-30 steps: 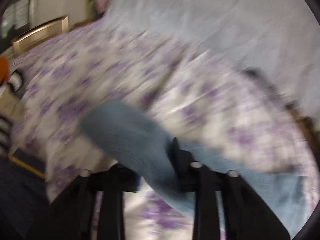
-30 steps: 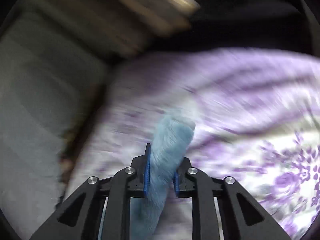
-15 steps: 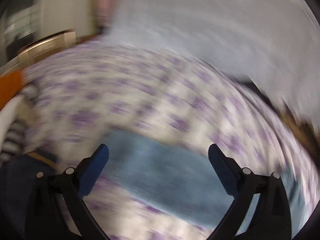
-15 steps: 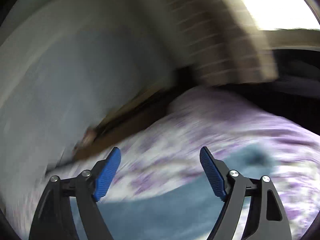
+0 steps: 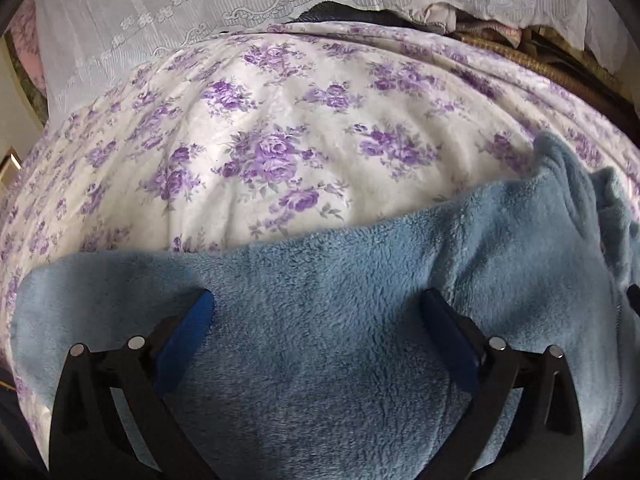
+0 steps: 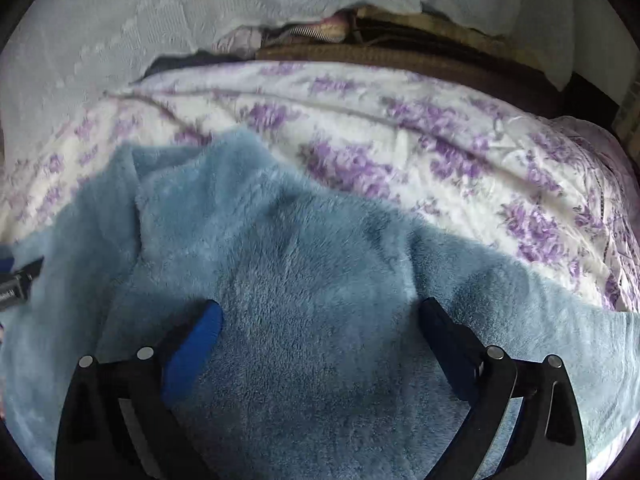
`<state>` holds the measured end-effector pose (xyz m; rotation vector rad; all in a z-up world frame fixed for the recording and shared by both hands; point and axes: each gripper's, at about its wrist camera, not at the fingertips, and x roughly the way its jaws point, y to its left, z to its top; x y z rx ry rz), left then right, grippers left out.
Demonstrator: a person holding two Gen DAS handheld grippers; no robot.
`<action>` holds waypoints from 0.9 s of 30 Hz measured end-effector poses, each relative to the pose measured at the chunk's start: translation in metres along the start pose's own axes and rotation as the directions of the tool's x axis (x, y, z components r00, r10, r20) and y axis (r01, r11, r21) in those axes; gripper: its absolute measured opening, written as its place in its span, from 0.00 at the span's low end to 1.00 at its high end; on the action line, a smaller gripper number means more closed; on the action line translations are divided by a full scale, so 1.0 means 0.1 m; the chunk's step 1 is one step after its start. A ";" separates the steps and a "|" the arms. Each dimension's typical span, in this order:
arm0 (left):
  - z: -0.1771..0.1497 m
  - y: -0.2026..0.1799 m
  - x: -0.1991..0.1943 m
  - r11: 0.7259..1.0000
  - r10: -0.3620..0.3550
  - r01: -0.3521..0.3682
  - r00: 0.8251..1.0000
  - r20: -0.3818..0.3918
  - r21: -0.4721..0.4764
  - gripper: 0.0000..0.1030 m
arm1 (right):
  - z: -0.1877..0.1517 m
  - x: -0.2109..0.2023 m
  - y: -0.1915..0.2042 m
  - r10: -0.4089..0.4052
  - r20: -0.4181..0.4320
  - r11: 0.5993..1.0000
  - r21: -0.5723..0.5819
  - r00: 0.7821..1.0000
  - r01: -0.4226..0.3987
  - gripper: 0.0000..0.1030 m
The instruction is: Fold small clothes
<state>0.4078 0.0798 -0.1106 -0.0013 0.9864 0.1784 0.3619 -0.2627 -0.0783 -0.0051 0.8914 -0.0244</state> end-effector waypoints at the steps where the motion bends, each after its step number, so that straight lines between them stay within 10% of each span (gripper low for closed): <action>1: -0.01 0.04 -0.05 1.000 -0.003 0.003 1.000 -0.003 -0.005 0.95 | -0.05 -0.16 -0.01 -0.008 0.052 1.000 0.019 0.999 0.007 0.96; 6: -0.29 -0.07 -0.81 0.983 -0.176 0.172 0.983 0.058 0.065 0.96 | -0.23 -0.81 0.21 0.124 0.123 0.992 0.003 0.985 -0.126 0.97; 9: -0.65 -0.40 -0.85 0.947 -0.248 0.247 0.969 -0.022 0.204 0.96 | -0.48 -0.69 0.40 0.142 0.022 0.988 -0.062 0.990 -0.141 0.97; 11: -0.88 -0.61 -0.66 0.939 -0.175 0.191 0.981 -0.079 0.286 0.96 | -0.59 -0.41 0.53 0.085 -0.084 0.991 -0.094 0.993 -0.093 0.97; 15: -1.01 -0.73 -0.83 0.931 -0.067 0.046 0.997 0.047 0.361 0.96 | -0.58 -0.51 0.52 0.085 -0.062 0.992 -0.083 0.994 -0.090 0.96; 18: -1.18 -0.54 -1.05 0.945 -0.120 0.107 0.993 0.022 0.309 0.96 | -0.68 -0.95 0.37 -0.009 0.046 1.000 -0.019 0.999 0.010 0.97; 22: -1.60 -0.39 -1.49 0.924 -0.222 0.203 0.975 0.022 0.323 0.96 | -1.23 -1.58 0.19 0.120 0.131 0.991 0.044 0.984 -0.127 0.97; 27: -2.18 -0.33 -1.48 0.905 -0.236 0.218 0.972 0.003 0.366 0.96 | -1.87 -1.62 0.32 0.042 0.012 0.997 -0.066 0.999 -0.041 0.97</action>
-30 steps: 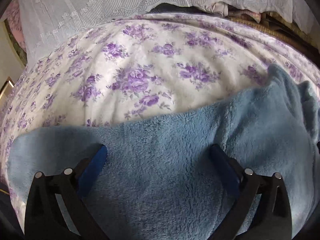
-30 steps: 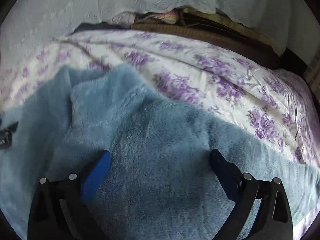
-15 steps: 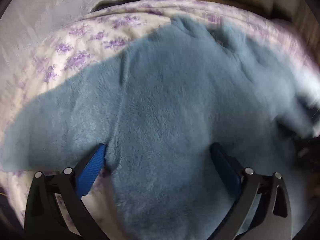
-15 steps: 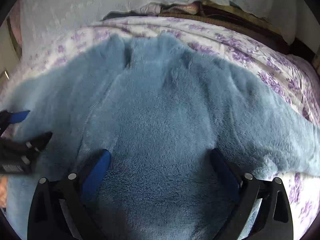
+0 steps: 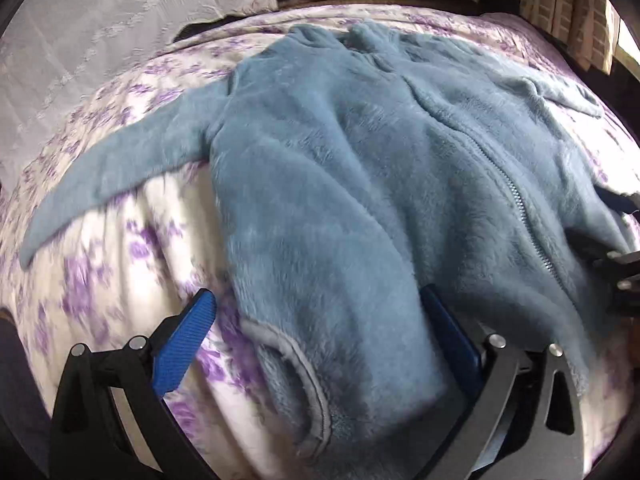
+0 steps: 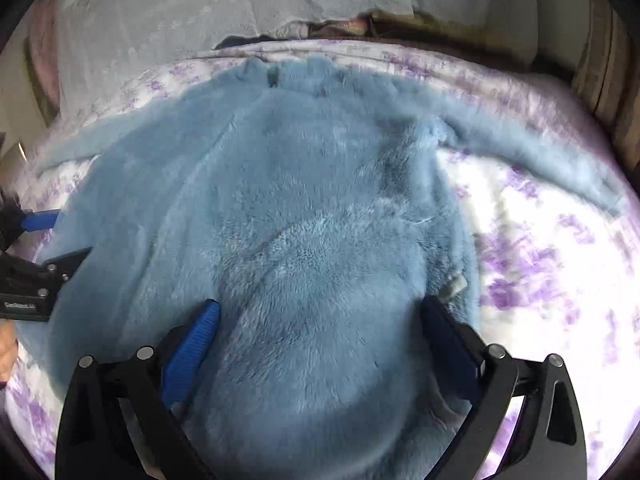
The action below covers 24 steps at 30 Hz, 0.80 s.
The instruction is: Fold small clothes
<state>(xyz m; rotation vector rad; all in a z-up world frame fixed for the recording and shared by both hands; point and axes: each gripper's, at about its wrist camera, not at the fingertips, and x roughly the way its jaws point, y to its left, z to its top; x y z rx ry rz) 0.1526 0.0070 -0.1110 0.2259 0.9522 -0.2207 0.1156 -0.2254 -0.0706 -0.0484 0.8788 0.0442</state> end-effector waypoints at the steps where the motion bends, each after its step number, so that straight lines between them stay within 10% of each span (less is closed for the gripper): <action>1: 0.01 0.05 -0.02 0.999 -0.021 0.021 1.000 -0.021 -0.025 0.96 | 0.00 -0.05 0.02 -0.009 -0.003 1.000 -0.007 1.000 0.009 0.97; 6: -0.15 0.34 -0.31 0.970 -0.156 0.153 0.988 0.004 -0.189 0.96 | -0.12 -0.38 0.06 -0.026 0.060 1.000 -0.001 0.998 0.026 0.97; 11: -0.39 0.16 -0.26 0.995 -0.049 0.046 0.998 -0.029 -0.091 0.96 | -0.31 -0.37 0.19 0.046 0.007 0.997 -0.065 0.999 -0.045 0.97; 16: -0.20 0.33 -0.34 0.991 -0.094 0.088 0.994 -0.051 -0.105 0.96 | -0.28 -0.33 0.22 0.065 -0.019 0.991 -0.112 0.998 -0.066 0.97; 21: 0.15 0.92 -0.38 0.964 0.016 -0.023 1.000 -0.027 -0.265 0.96 | 0.23 -0.47 -0.59 0.176 0.103 0.970 0.152 0.979 -0.190 0.97; 24: 0.44 1.09 -0.32 0.944 -0.016 0.010 1.000 -0.015 -0.331 0.96 | 0.41 -0.25 -1.41 0.166 0.143 0.856 0.471 0.976 -0.215 0.97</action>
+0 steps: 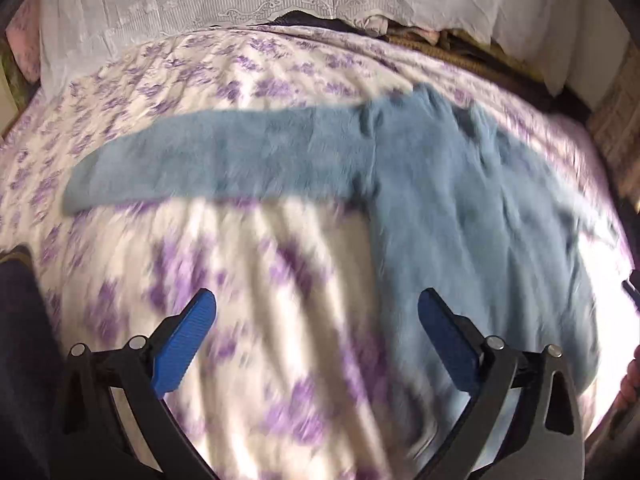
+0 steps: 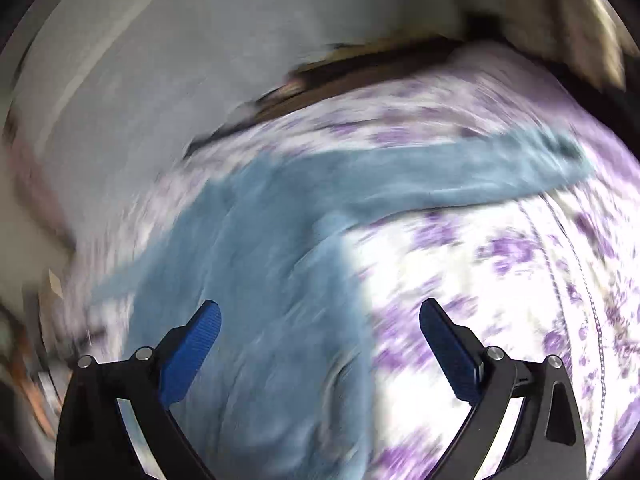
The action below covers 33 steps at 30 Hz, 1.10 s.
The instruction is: Fold small clothes
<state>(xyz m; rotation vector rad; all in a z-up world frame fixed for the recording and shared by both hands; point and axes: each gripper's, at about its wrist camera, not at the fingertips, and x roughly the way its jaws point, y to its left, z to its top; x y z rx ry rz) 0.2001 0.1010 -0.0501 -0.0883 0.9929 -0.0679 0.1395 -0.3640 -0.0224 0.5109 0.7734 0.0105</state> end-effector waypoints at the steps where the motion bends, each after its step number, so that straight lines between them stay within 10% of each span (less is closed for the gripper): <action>1: 0.10 -0.06 0.03 1.000 0.000 0.000 1.000 0.001 0.001 0.96 | 0.15 0.05 -0.28 -0.003 0.023 0.993 0.121 1.000 0.000 0.97; 10: 0.74 -1.12 0.53 0.990 0.021 -0.018 1.000 -0.021 0.140 0.96 | 0.59 0.38 -1.41 -0.135 0.133 0.809 0.587 0.982 0.032 0.92; 13: 0.87 -1.40 0.74 0.986 0.035 -0.032 0.999 -0.013 0.166 0.96 | 0.58 0.56 -1.70 -0.172 0.134 0.678 0.735 0.976 0.019 0.90; 18: 0.89 -1.61 1.27 0.969 0.109 -0.097 0.993 -0.039 0.226 0.96 | 0.65 0.64 -1.82 -0.358 0.224 0.509 0.861 0.907 -0.011 0.90; 24: 0.82 -1.42 1.38 0.986 0.006 0.001 0.999 -0.037 0.169 0.96 | 0.67 0.74 -1.70 -0.551 0.283 0.580 0.806 0.785 0.116 0.76; 29: 0.81 -1.46 1.40 0.984 0.022 -0.016 0.999 -0.030 0.180 0.96 | 0.65 0.72 -1.88 -0.456 0.315 0.603 0.797 0.833 0.029 0.26; 33: 0.81 -1.43 1.40 0.985 0.009 -0.004 0.999 -0.032 0.171 0.96 | 0.64 0.71 -1.91 -0.398 0.349 0.610 0.791 0.849 -0.040 0.14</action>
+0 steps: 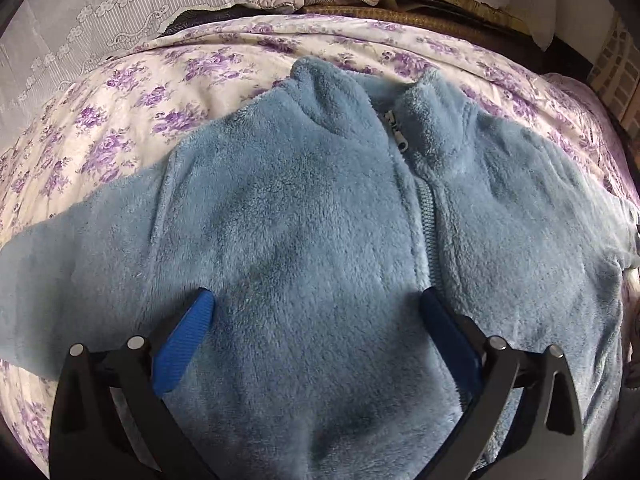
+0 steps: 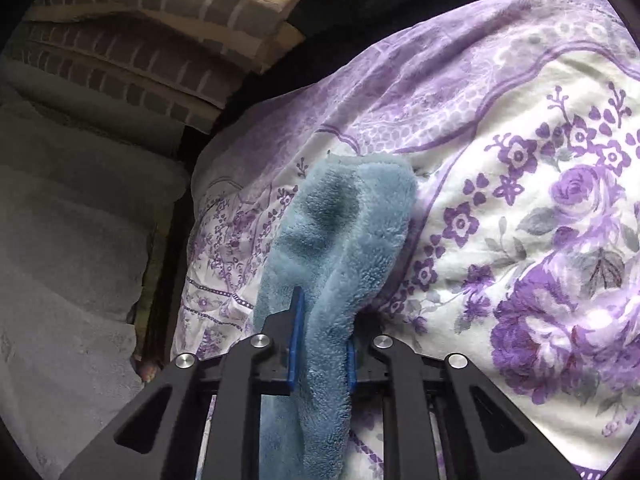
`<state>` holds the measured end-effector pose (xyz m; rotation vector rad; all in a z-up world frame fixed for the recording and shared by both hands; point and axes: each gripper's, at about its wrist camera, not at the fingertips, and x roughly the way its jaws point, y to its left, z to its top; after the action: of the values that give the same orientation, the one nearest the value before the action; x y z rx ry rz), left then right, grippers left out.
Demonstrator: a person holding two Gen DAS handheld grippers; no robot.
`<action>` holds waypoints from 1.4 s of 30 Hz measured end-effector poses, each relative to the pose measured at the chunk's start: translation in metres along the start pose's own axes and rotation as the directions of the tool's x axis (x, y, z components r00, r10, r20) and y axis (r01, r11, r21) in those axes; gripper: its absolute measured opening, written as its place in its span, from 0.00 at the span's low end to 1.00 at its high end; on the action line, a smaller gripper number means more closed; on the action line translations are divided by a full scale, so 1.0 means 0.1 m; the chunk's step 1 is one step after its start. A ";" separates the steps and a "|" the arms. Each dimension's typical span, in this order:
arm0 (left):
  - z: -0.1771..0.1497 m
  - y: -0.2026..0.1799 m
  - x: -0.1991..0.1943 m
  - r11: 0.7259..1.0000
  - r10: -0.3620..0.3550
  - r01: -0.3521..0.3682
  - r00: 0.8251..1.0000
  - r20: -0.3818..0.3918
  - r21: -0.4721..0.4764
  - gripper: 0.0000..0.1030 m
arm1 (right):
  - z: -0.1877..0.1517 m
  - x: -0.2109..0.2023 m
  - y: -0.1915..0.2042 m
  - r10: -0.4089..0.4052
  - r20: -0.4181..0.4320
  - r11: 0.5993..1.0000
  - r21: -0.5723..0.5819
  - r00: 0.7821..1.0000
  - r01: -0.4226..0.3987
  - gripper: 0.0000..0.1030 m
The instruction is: Fold small clothes
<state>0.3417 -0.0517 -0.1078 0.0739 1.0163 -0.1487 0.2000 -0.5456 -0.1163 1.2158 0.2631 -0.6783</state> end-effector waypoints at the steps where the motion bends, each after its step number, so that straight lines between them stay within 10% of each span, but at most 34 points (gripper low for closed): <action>1: -0.01 0.00 -0.01 1.000 -0.001 0.001 1.000 0.001 -0.001 0.96 | -0.02 -0.02 0.05 0.025 -0.005 1.000 -0.013 1.000 -0.025 0.14; 22: -0.06 0.26 -0.18 0.996 -0.030 0.031 0.999 0.015 -0.089 0.96 | -0.82 -0.25 1.27 0.258 -0.291 0.853 -0.378 0.921 -0.359 0.14; 42: -0.05 0.25 -0.12 0.996 -0.016 0.016 1.000 0.006 -0.085 0.96 | -2.68 -0.82 2.00 0.178 -0.609 0.449 -0.648 0.773 -0.614 0.14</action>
<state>0.3347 -0.0248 -0.1003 -0.0121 1.0173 -0.1198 0.3021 -0.2338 -0.0118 0.4214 0.5874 0.2378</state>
